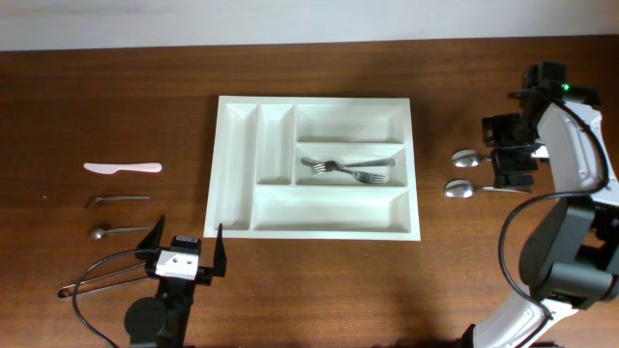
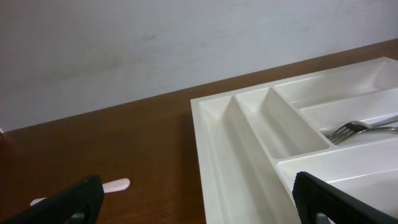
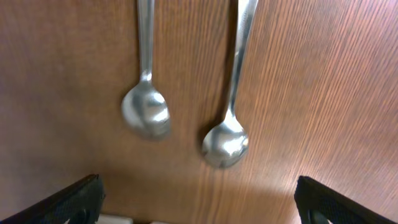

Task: Pack container
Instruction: 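Move the right gripper to the upper right spoon and grasp it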

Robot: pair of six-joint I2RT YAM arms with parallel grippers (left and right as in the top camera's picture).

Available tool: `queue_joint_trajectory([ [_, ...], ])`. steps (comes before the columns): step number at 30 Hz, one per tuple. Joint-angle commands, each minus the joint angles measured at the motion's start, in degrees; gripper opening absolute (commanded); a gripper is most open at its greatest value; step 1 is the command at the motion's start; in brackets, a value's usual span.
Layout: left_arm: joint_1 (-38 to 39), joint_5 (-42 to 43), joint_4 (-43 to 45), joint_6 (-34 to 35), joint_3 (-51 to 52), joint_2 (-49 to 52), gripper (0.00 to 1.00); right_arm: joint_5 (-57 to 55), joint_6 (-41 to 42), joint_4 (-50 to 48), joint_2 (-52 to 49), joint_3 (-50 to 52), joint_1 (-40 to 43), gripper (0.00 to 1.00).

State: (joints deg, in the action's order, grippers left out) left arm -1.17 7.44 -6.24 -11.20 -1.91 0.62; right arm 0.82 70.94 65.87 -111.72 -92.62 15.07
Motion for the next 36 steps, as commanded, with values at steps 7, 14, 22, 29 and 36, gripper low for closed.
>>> queue_joint_trajectory([
  [7,-0.35,-0.22,0.00,-0.90,0.33,-0.33,0.99,-6.91,-9.77,-2.95,-5.49,-0.39,1.99,0.99],
  [14,-0.35,-0.22,0.00,-0.90,0.33,-0.33,0.99,-6.40,-10.91,-2.89,-8.59,-0.37,2.36,0.99],
  [22,-0.35,-0.22,0.00,-0.90,0.33,-0.33,0.99,-2.78,-10.91,-3.26,-11.45,-0.37,3.78,0.99],
  [29,-0.35,-0.22,0.00,-0.90,0.33,-0.33,0.99,-2.38,-9.16,-4.61,-11.45,-0.24,3.82,0.99],
  [36,-0.35,-0.22,0.00,-0.90,0.33,-0.33,0.99,-2.43,-4.39,-5.29,-11.50,0.17,3.82,0.99],
])
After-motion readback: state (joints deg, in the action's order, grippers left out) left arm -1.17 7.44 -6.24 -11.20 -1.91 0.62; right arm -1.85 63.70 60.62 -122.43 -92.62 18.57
